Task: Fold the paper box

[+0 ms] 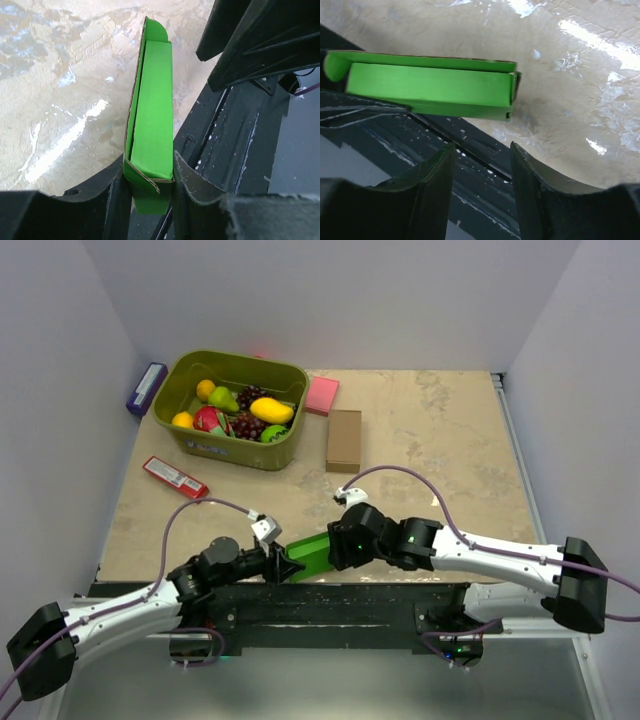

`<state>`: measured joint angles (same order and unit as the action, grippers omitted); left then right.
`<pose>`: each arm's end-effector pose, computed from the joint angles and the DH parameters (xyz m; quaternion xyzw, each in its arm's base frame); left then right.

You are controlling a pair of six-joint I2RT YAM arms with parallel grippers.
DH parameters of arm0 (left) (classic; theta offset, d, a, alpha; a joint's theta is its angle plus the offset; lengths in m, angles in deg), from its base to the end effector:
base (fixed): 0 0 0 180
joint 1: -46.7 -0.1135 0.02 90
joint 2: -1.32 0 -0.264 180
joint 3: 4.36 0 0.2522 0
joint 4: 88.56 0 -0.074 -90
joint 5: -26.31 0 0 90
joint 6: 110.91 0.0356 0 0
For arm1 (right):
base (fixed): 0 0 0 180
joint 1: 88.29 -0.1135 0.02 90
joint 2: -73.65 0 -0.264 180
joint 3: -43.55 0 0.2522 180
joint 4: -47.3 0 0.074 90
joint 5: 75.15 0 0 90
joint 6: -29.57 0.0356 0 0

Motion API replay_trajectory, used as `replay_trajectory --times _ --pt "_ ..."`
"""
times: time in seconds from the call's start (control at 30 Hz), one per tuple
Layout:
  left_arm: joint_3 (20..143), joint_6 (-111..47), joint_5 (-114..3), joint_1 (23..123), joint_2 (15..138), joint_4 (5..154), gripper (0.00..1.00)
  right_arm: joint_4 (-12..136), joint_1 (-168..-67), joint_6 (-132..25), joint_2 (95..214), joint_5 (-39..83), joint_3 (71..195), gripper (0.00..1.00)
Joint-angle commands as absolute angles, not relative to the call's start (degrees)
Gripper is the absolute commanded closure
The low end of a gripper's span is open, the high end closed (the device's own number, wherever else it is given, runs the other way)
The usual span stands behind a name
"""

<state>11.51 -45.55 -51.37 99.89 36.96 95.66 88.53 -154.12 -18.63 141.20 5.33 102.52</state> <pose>0.0823 -0.1227 0.1529 0.2581 0.7512 -0.4443 0.4143 0.1032 0.2156 0.2365 -0.1669 0.9213 0.2303 0.2650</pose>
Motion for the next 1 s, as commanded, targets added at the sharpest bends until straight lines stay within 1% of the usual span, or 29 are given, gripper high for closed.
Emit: replay_trajectory --times 0.0,0.07,0.1,0.2,0.27,0.3,0.33,0.43,0.57,0.63,0.8,0.97 --pt "9.57 -44.47 -52.88 100.31 37.10 100.88 1.00 92.35 -154.48 -13.42 139.57 2.82 108.19 0.42" --pt "9.57 -44.29 -52.97 100.66 37.10 100.88 1.00 91.30 -154.48 -11.04 137.47 -1.37 108.37 0.39" --pt "9.57 -44.29 -53.40 100.84 37.01 100.97 1.00 90.86 -154.47 -10.08 136.76 -3.32 108.20 0.36" --pt "9.75 -44.03 -54.63 101.54 37.36 100.88 1.00 87.79 -154.47 -7.09 134.39 -11.67 107.50 0.32" --pt "10.01 -43.68 -55.25 102.24 38.06 100.88 1.00 83.93 -154.47 -6.38 133.68 -15.45 106.88 0.33" --pt "10.10 -43.59 -55.77 102.50 38.41 100.88 1.00 82.61 -154.47 -6.64 133.86 -18.17 106.45 0.37" --pt "10.27 -43.24 -55.95 103.12 38.85 100.97 1.00 80.68 -154.47 -6.99 134.29 -19.50 106.53 0.38" --pt "10.98 -42.71 -57.18 104.43 40.69 101.23 1.00 77.77 -154.39 -9.09 137.54 -22.67 107.84 0.38" --pt "11.68 -42.27 -59.20 105.85 42.28 101.15 1.00 76.80 -154.39 -10.16 144.04 -22.50 109.95 0.37" --pt "11.86 -42.18 -60.08 106.55 42.54 101.06 1.00 75.31 -154.47 -10.25 146.85 -20.41 109.61 0.37" --pt "12.21 -42.44 -62.27 107.34 42.98 100.53 1.00 74.16 -154.82 -9.63 150.03 -16.18 108.29 0.39" --pt "12.65 -43.06 -63.51 107.69 43.78 99.83 1.00 77.14 -158.86 -6.47 150.99 -17.92 107.67 0.42"
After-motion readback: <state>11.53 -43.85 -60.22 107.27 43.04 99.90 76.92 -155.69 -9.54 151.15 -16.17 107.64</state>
